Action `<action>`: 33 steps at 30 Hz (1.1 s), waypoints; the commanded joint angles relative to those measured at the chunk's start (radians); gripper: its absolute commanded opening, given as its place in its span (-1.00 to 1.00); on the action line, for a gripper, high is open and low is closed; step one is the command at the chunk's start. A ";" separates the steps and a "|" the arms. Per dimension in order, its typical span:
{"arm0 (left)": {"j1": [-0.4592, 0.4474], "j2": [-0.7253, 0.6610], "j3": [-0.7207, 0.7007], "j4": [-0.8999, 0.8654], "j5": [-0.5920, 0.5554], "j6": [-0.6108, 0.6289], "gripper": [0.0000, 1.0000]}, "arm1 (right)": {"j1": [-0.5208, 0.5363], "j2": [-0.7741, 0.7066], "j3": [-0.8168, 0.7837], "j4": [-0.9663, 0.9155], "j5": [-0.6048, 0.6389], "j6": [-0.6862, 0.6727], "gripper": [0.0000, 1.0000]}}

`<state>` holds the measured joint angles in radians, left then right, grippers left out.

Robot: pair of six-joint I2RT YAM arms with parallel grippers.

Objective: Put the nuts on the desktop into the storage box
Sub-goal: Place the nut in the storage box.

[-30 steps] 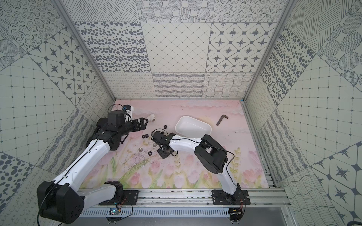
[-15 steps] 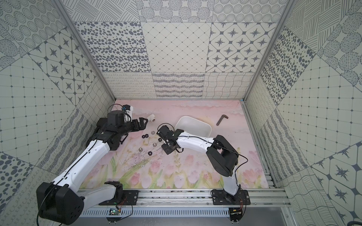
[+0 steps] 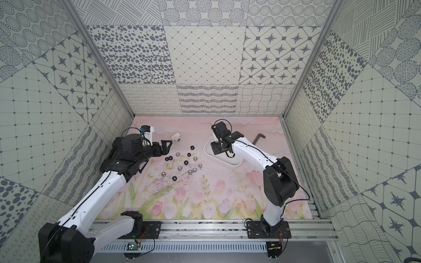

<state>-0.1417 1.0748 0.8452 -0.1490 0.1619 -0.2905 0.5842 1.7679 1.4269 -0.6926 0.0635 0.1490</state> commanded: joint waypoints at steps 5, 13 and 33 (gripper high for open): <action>-0.002 -0.022 -0.017 0.139 0.085 0.027 0.98 | -0.053 0.139 0.085 0.002 -0.037 -0.041 -0.99; -0.002 -0.018 -0.017 0.134 0.087 0.025 0.98 | -0.081 0.253 0.150 -0.027 -0.037 -0.048 -0.52; -0.005 -0.029 -0.006 0.106 0.070 0.028 0.98 | -0.061 0.171 0.152 -0.033 0.034 -0.059 0.25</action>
<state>-0.1429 1.0554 0.8268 -0.0669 0.2241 -0.2832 0.5076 2.0655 1.5806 -0.7486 0.0639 0.0921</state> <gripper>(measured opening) 0.990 0.615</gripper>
